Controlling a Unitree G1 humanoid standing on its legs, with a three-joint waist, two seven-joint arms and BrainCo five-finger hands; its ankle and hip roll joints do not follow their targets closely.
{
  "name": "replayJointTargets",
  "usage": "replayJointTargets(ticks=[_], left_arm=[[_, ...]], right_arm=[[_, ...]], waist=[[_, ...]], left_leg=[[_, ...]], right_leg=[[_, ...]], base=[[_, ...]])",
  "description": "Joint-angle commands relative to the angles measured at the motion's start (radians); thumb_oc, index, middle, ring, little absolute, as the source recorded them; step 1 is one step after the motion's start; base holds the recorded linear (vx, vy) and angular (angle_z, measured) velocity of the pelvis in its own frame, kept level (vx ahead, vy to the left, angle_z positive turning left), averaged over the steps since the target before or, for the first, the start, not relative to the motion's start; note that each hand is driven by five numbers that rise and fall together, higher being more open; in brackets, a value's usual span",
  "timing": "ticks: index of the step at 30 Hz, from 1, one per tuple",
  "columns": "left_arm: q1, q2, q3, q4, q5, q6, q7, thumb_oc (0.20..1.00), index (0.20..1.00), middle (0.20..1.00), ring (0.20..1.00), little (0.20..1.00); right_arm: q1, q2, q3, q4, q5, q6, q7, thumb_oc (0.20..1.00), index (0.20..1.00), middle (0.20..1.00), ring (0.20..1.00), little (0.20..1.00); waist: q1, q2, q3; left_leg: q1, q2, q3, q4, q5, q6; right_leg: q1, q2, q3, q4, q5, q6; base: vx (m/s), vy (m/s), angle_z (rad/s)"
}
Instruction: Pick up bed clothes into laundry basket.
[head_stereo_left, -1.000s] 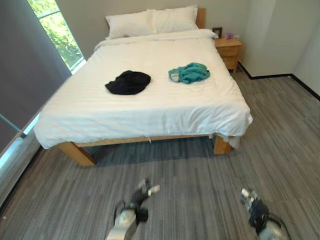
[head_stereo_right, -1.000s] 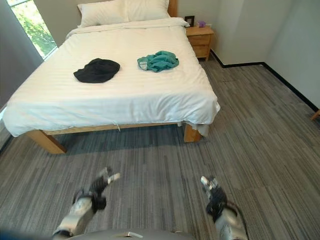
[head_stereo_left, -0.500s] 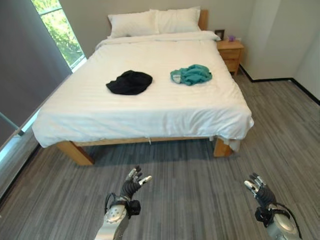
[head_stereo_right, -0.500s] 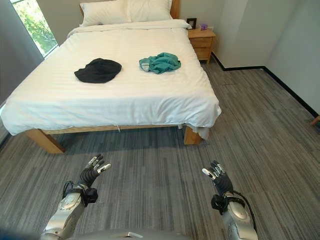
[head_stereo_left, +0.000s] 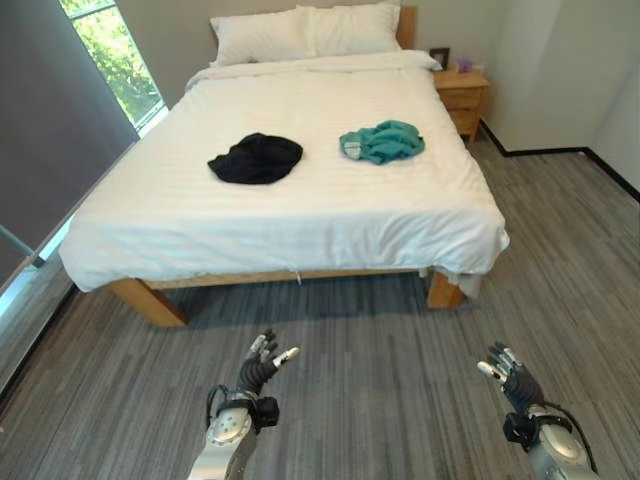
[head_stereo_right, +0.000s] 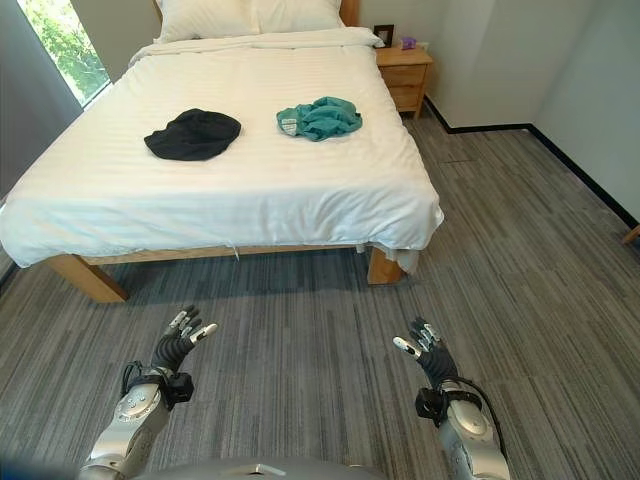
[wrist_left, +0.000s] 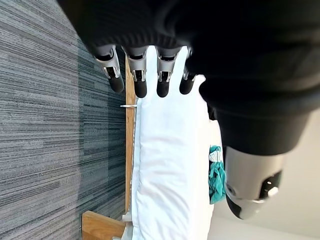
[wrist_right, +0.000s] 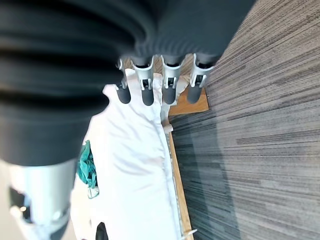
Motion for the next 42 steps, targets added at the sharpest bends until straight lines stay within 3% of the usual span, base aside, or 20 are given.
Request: replayJointTargets(ticks=[1, 15, 17, 18, 19, 20, 22, 24, 25, 28, 30, 33, 34, 35, 36, 37, 38, 39, 40, 42], left_arm=[[-0.066, 0.020, 0.046, -0.031, 0.009, -0.033, 0.006, 1.000, 1.000, 1.000, 1.000, 1.000], [-0.120, 0.042, 0.065, -0.055, 0.008, -0.046, 0.048, 1.000, 1.000, 1.000, 1.000, 1.000], [-0.123, 0.044, 0.066, -0.064, 0.018, -0.039, 0.049, 1.000, 1.000, 1.000, 1.000, 1.000], [-0.123, 0.044, 0.066, -0.064, 0.018, -0.039, 0.049, 1.000, 1.000, 1.000, 1.000, 1.000], [-0.125, 0.046, 0.066, -0.062, 0.023, -0.034, 0.048, 1.000, 1.000, 1.000, 1.000, 1.000], [-0.128, 0.050, 0.066, -0.050, 0.035, -0.029, 0.053, 1.000, 1.000, 1.000, 1.000, 1.000], [-0.128, 0.054, 0.072, -0.052, 0.040, -0.028, 0.052, 1.000, 1.000, 1.000, 1.000, 1.000], [-0.127, 0.054, 0.086, -0.050, 0.038, -0.031, 0.051, 1.000, 1.000, 1.000, 1.000, 1.000], [-0.131, 0.053, 0.091, -0.038, 0.029, -0.035, 0.046, 1.000, 1.000, 1.000, 1.000, 1.000], [-0.145, 0.054, 0.101, -0.008, 0.045, -0.039, 0.041, 1.000, 1.000, 1.000, 1.000, 1.000], [-0.145, 0.048, 0.101, -0.009, 0.061, -0.038, 0.038, 1.000, 1.000, 1.000, 1.000, 1.000], [-0.118, 0.020, 0.116, -0.014, 0.036, -0.050, 0.034, 1.000, 1.000, 1.000, 1.000, 1.000], [-0.117, 0.001, 0.125, -0.007, -0.004, -0.057, 0.039, 1.000, 1.000, 1.000, 1.000, 1.000], [-0.117, 0.001, 0.125, -0.007, -0.004, -0.057, 0.039, 1.000, 1.000, 1.000, 1.000, 1.000], [-0.114, -0.011, 0.137, -0.015, -0.043, -0.060, 0.048, 1.000, 1.000, 1.000, 1.000, 1.000], [-0.127, -0.021, 0.130, -0.020, -0.109, -0.061, 0.047, 1.000, 1.000, 1.000, 1.000, 1.000], [-0.127, -0.021, 0.130, -0.020, -0.109, -0.061, 0.047, 1.000, 1.000, 1.000, 1.000, 1.000], [-0.133, -0.016, 0.130, -0.027, -0.114, -0.057, 0.045, 1.000, 1.000, 1.000, 1.000, 1.000], [-0.132, -0.021, 0.142, -0.030, -0.132, -0.064, 0.049, 1.000, 1.000, 1.000, 1.000, 1.000], [-0.123, -0.028, 0.154, -0.027, -0.136, -0.074, 0.052, 1.000, 1.000, 1.000, 1.000, 1.000]], right_arm=[[-0.025, 0.001, -0.007, -0.069, -0.030, -0.030, 0.001, 1.000, 1.000, 1.000, 1.000, 1.000], [-0.132, -0.011, 0.013, -0.057, -0.072, -0.050, -0.045, 1.000, 1.000, 1.000, 1.000, 1.000], [-0.118, -0.007, 0.000, -0.063, -0.065, -0.052, -0.046, 1.000, 1.000, 1.000, 1.000, 1.000], [-0.118, -0.007, 0.000, -0.063, -0.065, -0.052, -0.046, 1.000, 1.000, 1.000, 1.000, 1.000], [-0.111, -0.005, -0.005, -0.063, -0.064, -0.054, -0.048, 1.000, 1.000, 1.000, 1.000, 1.000], [-0.103, 0.009, -0.012, -0.058, -0.060, -0.059, -0.058, 1.000, 1.000, 1.000, 1.000, 1.000], [-0.100, 0.012, -0.015, -0.064, -0.066, -0.055, -0.059, 1.000, 1.000, 1.000, 1.000, 1.000], [-0.089, 0.014, -0.022, -0.070, -0.062, -0.051, -0.050, 1.000, 1.000, 1.000, 1.000, 1.000], [-0.079, 0.012, -0.029, -0.066, -0.048, -0.051, -0.047, 1.000, 1.000, 1.000, 1.000, 1.000], [-0.066, 0.009, -0.031, -0.063, -0.053, -0.048, -0.035, 1.000, 1.000, 1.000, 1.000, 1.000], [-0.055, 0.006, -0.038, -0.075, -0.058, -0.042, -0.029, 1.000, 1.000, 1.000, 1.000, 1.000], [-0.049, -0.013, -0.045, -0.075, -0.046, -0.050, -0.006, 1.000, 1.000, 1.000, 1.000, 1.000], [-0.066, -0.035, -0.038, -0.062, -0.036, -0.048, -0.008, 1.000, 1.000, 1.000, 1.000, 1.000], [-0.067, -0.035, -0.037, -0.062, -0.036, -0.048, -0.008, 1.000, 1.000, 1.000, 1.000, 1.000], [-0.073, -0.047, -0.039, -0.072, -0.017, -0.048, -0.016, 1.000, 1.000, 1.000, 1.000, 1.000], [-0.092, -0.060, -0.040, -0.061, 0.027, -0.062, -0.032, 1.000, 1.000, 1.000, 1.000, 1.000], [-0.092, -0.060, -0.040, -0.061, 0.027, -0.062, -0.032, 1.000, 1.000, 1.000, 1.000, 1.000], [-0.095, -0.073, -0.052, -0.058, 0.017, -0.056, -0.049, 1.000, 1.000, 1.000, 1.000, 1.000], [-0.090, -0.083, -0.076, -0.067, 0.010, -0.057, -0.068, 1.000, 1.000, 1.000, 1.000, 1.000], [-0.081, -0.087, -0.095, -0.090, 0.008, -0.067, -0.062, 1.000, 1.000, 1.000, 1.000, 1.000]], waist=[[0.005, -0.067, -0.004], [0.018, -0.063, 0.035], [0.012, -0.056, 0.064], [0.012, -0.056, 0.064], [0.008, -0.054, 0.082], [-0.014, -0.022, 0.128], [-0.022, -0.017, 0.137], [-0.051, -0.019, 0.136], [-0.080, -0.028, 0.134], [-0.124, -0.026, 0.126], [-0.137, -0.027, 0.115], [-0.130, -0.013, 0.089], [-0.131, -0.011, 0.086], [-0.135, -0.015, 0.083], [-0.124, -0.034, 0.093], [-0.086, -0.085, 0.141], [-0.086, -0.086, 0.141], [-0.071, -0.092, 0.151], [-0.046, -0.093, 0.151], [-0.034, -0.084, 0.136]], left_leg=[[-0.011, 0.018, -0.059, -0.071, 0.071, -0.070], [-0.042, -0.005, -0.024, -0.071, 0.065, -0.046], [-0.029, -0.027, -0.036, -0.066, 0.049, -0.016], [-0.029, -0.027, -0.036, -0.066, 0.049, -0.016], [-0.024, -0.037, -0.040, -0.059, 0.043, 0.001], [0.017, -0.024, -0.054, -0.060, 0.024, 0.021], [0.040, -0.018, -0.055, -0.064, 0.016, 0.017], [0.103, -0.012, -0.066, -0.071, -0.011, -0.004], [0.154, -0.008, -0.095, -0.071, -0.046, -0.029], [0.217, 0.017, -0.131, -0.071, -0.079, -0.055], [0.248, 0.030, -0.152, -0.071, -0.088, -0.068], [0.237, 0.061, -0.152, 0.038, -0.004, -0.109], [0.147, 0.069, -0.109, 0.353, 0.193, -0.194], [0.140, 0.065, -0.114, 0.355, 0.196, -0.194], [0.039, 0.059, -0.090, 0.538, 0.268, -0.221], [-0.135, 0.079, -0.017, 0.765, 0.256, -0.200], [-0.135, 0.078, -0.017, 0.765, 0.256, -0.200], [-0.189, 0.125, 0.022, 0.749, 0.244, -0.179], [-0.285, 0.187, 0.091, 0.677, 0.227, -0.182], [-0.319, 0.241, 0.171, 0.494, 0.239, -0.187]], right_leg=[[0.061, -0.131, 0.021, -0.156, 0.173, 0.152], [-0.013, -0.170, 0.038, -0.078, 0.184, 0.178], [-0.092, -0.199, 0.055, 0.113, 0.231, 0.188], [-0.092, -0.199, 0.055, 0.113, 0.231, 0.188], [-0.143, -0.207, 0.074, 0.241, 0.276, 0.190], [-0.272, -0.209, 0.069, 0.439, 0.320, 0.189], [-0.322, -0.212, 0.051, 0.450, 0.294, 0.186], [-0.366, -0.197, 0.021, 0.306, 0.271, 0.179], [-0.381, -0.184, 0.010, 0.129, 0.284, 0.186], [-0.397, -0.135, 0.010, -0.075, 0.345, 0.203], [-0.404, -0.130, -0.004, -0.098, 0.379, 0.215], [-0.357, -0.109, -0.041, -0.059, 0.368, 0.174], [-0.302, -0.101, -0.053, -0.024, 0.327, 0.135], [-0.305, -0.107, -0.055, -0.025, 0.328, 0.135], [-0.259, -0.113, -0.055, -0.033, 0.304, 0.106], [-0.174, -0.119, -0.049, -0.067, 0.258, 0.067], [-0.175, -0.119, -0.049, -0.067, 0.258, 0.067], [-0.130, -0.113, -0.038, -0.092, 0.244, 0.063], [-0.055, -0.108, -0.049, -0.133, 0.215, 0.062], [-0.009, -0.107, -0.077, -0.158, 0.192, 0.080]], base=[[0.00, 0.000, 0.00], [0.00, 0.047, -0.06], [0.04, 0.177, -0.11], [0.02, 0.191, -0.08], [0.11, 0.244, 0.17], [0.21, 0.271, 0.11], [0.23, 0.101, -0.05], [0.45, -0.087, 0.08], [0.46, -0.126, 0.05], [0.54, -0.160, 0.36], [0.47, -0.158, 0.61], [0.40, -0.186, 0.43], [0.40, -0.199, 0.31], [0.42, -0.257, 0.51], [0.36, -0.397, 0.48], [0.37, -0.395, 0.32], [0.37, -0.379, 0.04], [0.48, -0.218, -0.30], [0.64, -0.235, -0.17], [0.56, -0.060, 0.17]])
